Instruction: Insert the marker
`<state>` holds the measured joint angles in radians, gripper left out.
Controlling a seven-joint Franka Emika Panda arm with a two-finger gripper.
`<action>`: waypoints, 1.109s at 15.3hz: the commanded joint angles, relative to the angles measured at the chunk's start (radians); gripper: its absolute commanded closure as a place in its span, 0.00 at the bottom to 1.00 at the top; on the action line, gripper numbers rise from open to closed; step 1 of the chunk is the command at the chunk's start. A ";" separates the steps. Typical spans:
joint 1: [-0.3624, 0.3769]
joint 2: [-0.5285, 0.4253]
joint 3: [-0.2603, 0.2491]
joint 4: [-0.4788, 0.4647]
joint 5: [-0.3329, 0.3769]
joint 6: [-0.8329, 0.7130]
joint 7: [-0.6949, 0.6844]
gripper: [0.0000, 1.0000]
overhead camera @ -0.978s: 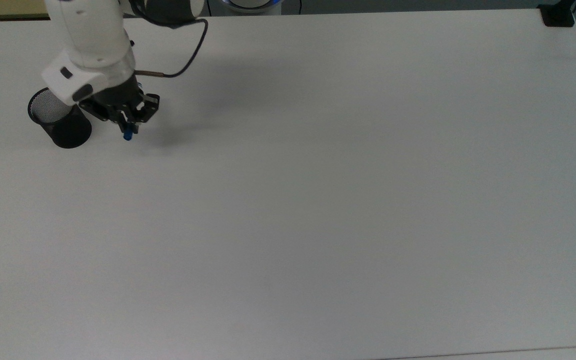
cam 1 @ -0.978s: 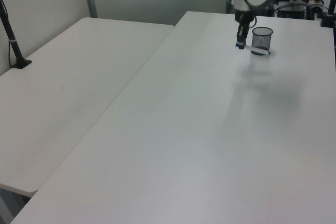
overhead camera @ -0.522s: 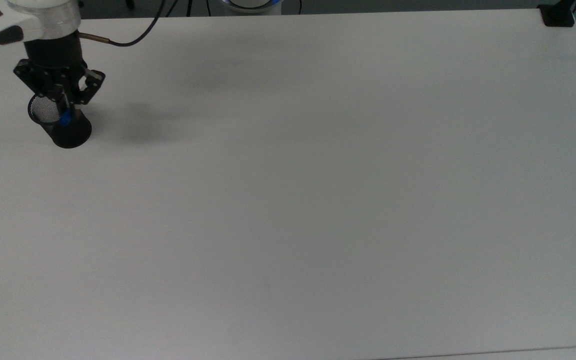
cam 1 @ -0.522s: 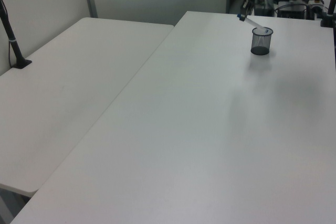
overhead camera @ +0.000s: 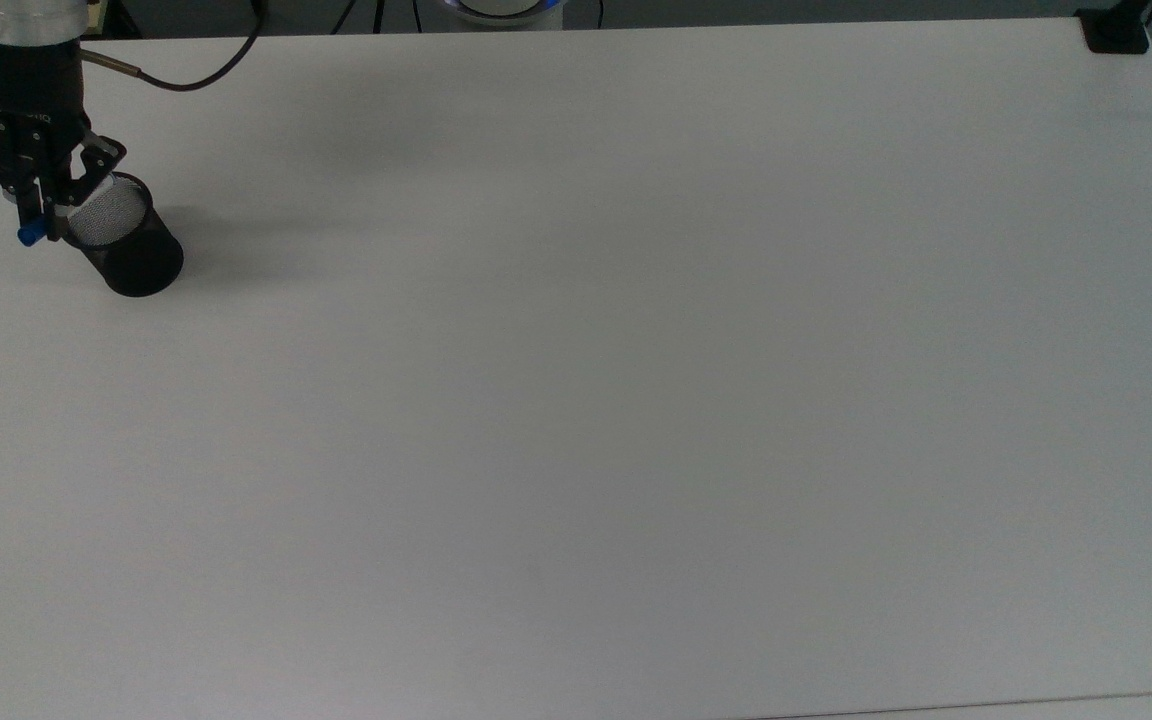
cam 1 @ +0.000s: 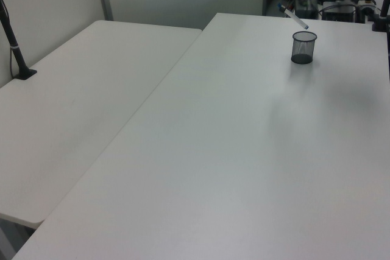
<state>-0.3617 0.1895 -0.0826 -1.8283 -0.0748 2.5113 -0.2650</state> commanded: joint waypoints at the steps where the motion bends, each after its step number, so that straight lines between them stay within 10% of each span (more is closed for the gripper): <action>1: -0.014 -0.005 0.003 -0.118 0.009 0.173 -0.002 0.86; 6: -0.029 -0.005 0.001 -0.169 0.009 0.218 -0.007 0.78; 10: -0.040 -0.013 0.003 -0.167 0.010 0.204 0.009 0.00; 17: 0.102 -0.036 0.015 -0.014 0.018 -0.171 0.033 0.00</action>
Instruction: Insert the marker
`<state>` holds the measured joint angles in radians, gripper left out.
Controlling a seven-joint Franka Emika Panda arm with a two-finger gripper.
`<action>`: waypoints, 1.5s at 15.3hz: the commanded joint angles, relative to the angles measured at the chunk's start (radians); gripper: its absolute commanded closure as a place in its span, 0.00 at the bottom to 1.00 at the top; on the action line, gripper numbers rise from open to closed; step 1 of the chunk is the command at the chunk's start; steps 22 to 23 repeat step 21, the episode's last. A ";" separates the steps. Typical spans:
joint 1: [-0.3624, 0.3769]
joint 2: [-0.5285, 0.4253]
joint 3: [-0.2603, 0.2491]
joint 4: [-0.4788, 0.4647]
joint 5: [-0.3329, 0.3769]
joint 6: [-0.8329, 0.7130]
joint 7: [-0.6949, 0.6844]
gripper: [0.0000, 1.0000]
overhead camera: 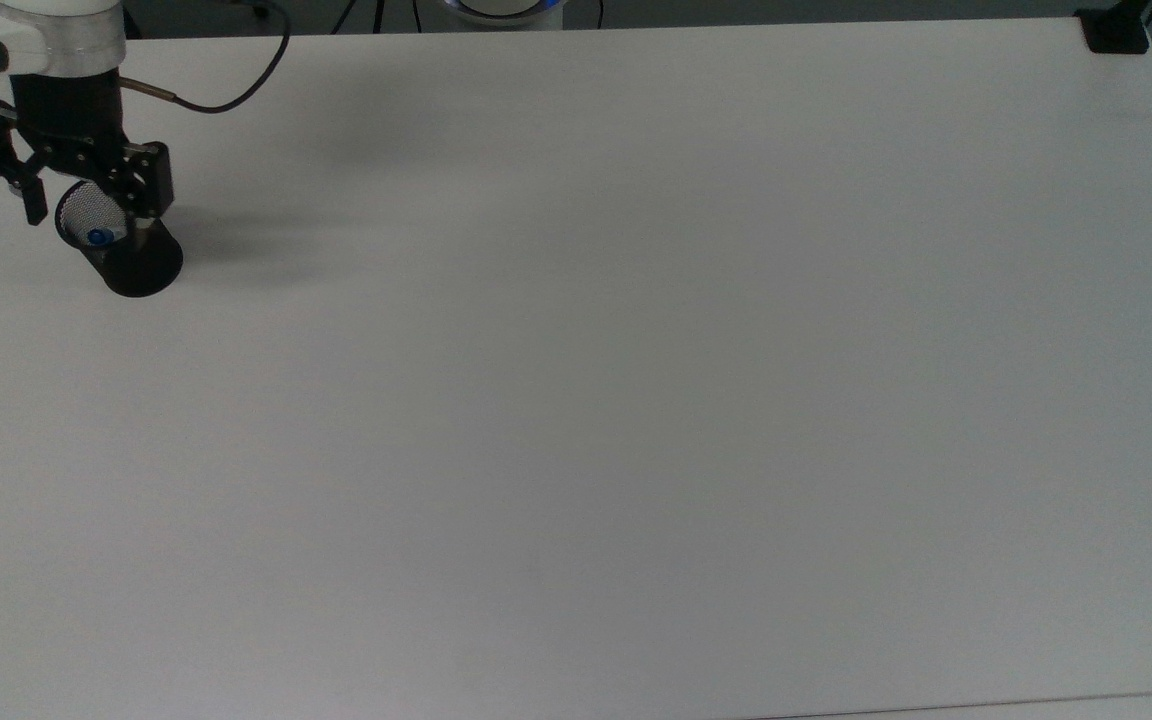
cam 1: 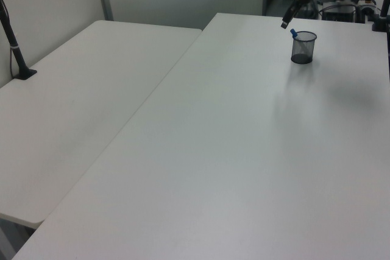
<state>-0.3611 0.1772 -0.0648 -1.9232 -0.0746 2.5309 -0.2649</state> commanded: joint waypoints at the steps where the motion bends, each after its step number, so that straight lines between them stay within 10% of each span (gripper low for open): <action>1: 0.135 -0.024 -0.003 0.108 0.021 -0.246 0.061 0.00; 12: 0.497 -0.162 -0.015 0.263 0.015 -0.831 0.234 0.00; 23: 0.491 -0.193 -0.013 0.260 0.019 -0.882 0.322 0.00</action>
